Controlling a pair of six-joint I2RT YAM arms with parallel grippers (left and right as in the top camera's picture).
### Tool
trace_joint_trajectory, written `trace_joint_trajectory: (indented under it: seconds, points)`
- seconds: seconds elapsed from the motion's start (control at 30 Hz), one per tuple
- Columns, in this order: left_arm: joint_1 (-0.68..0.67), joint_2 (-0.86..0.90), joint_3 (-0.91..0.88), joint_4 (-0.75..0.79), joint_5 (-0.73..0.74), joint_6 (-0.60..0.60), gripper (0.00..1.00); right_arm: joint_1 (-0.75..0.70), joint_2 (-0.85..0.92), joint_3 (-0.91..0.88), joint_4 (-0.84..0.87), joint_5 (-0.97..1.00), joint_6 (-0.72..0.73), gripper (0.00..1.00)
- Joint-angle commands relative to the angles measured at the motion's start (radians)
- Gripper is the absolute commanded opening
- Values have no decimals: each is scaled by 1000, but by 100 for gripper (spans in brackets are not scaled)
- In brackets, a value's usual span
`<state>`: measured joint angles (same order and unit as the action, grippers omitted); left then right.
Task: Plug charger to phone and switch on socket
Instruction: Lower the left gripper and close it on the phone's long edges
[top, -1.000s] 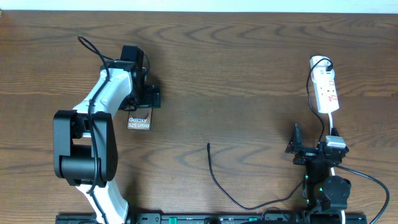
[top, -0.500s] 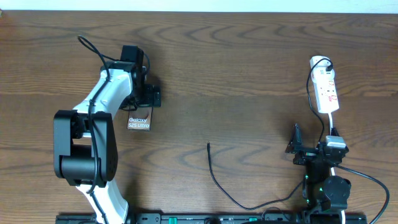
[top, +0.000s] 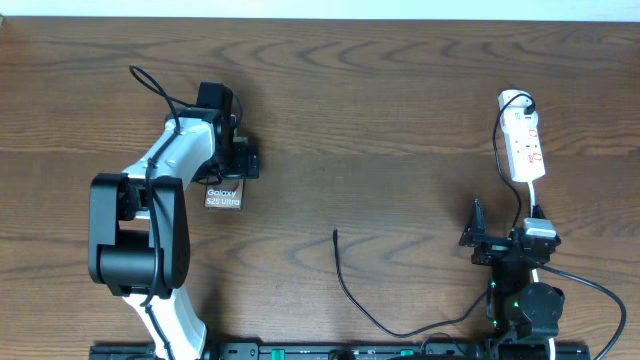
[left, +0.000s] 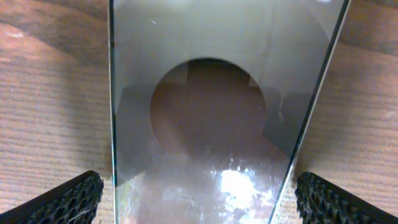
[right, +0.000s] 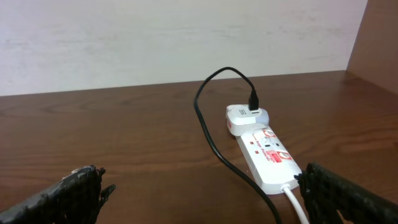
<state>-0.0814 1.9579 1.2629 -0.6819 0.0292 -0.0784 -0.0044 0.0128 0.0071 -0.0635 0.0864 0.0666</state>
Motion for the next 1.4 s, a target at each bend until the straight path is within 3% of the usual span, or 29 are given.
trace_joint_trajectory:
  seconds: [0.0, 1.13, 1.27, 1.37]
  points:
    - [-2, 17, -22, 13, -16, -8, 100, 6, -2, -2, -3, 9, -12, 99]
    - [-2, 17, -64, 47, -16, 0, 100, 6, -2, -2, -3, 9, -12, 99]
    - [-2, 17, -64, 47, -16, 0, 90, 6, -2, -2, -3, 9, -12, 99]
    - [-2, 17, -64, 47, -16, 0, 88, 6, -2, -2, -3, 9, -12, 99]
